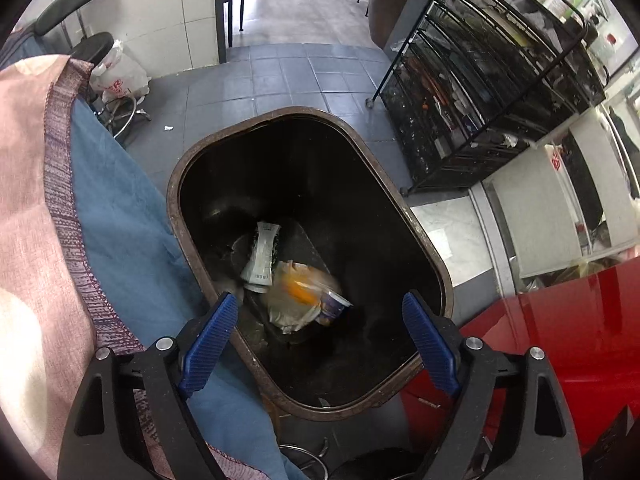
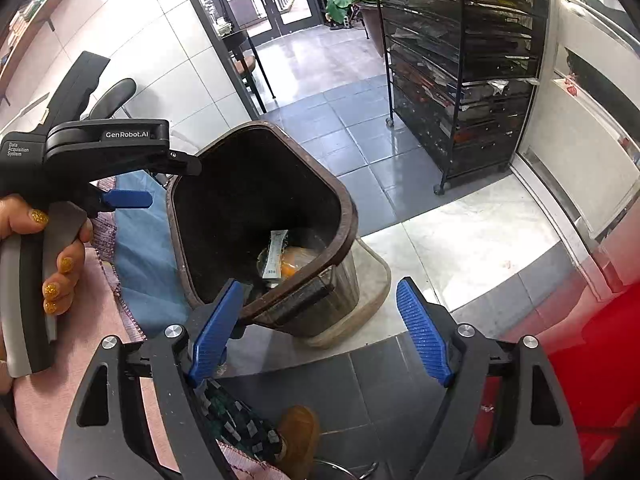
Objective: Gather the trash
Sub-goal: 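Move both tools back over the table toward the remaining trash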
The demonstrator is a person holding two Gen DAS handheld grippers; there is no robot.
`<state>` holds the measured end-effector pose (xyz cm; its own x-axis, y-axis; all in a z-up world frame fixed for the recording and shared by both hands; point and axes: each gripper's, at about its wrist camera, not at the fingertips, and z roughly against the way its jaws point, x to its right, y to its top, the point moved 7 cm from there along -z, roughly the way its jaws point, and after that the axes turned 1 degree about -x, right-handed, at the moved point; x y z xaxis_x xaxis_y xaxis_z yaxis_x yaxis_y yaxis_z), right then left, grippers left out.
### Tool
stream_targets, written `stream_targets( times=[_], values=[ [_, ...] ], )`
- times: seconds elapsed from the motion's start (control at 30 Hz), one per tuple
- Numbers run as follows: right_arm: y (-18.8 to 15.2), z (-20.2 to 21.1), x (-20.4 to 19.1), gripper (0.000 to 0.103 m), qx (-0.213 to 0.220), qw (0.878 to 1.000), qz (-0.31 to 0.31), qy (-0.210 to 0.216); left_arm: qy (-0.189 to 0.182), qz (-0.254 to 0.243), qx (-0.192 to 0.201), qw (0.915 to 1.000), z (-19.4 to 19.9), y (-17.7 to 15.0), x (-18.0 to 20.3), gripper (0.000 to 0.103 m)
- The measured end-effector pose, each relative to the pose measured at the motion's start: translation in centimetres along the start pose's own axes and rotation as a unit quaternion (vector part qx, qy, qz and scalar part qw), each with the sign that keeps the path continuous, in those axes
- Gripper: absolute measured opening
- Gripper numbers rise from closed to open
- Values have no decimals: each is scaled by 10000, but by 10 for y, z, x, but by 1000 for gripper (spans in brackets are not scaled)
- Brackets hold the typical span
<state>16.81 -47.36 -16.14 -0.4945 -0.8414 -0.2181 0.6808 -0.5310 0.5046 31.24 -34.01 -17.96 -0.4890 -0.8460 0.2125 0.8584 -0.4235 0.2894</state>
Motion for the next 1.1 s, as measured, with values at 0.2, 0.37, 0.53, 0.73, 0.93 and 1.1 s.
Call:
stream_targets(
  times=[0.2, 0.37, 0.53, 0.73, 0.93, 1.1],
  values=[
    [-1, 8, -4, 80, 42, 10000, 66, 24, -22, -65, 437, 9990, 18, 4, 5, 83],
    [1, 16, -12, 81, 104, 9997, 194, 74, 107, -328, 1081, 9935, 57, 5, 13, 88],
    [3, 25, -27, 82, 195, 9992, 309, 171, -64, -491, 1604, 9858, 105, -7, 14, 92],
    [5, 38, -55, 83, 313, 9974, 549, 355, -48, -674, 2031, 9768, 153, -37, 2, 94],
    [7, 52, -93, 84, 467, 9932, 868, 627, 44, -410, 2359, 9709, 185, -68, -30, 95],
    [4, 62, -130, 85, 499, 9874, 1161, 956, 260, -159, 2489, 9681, 202, -93, -61, 96]
  ],
)
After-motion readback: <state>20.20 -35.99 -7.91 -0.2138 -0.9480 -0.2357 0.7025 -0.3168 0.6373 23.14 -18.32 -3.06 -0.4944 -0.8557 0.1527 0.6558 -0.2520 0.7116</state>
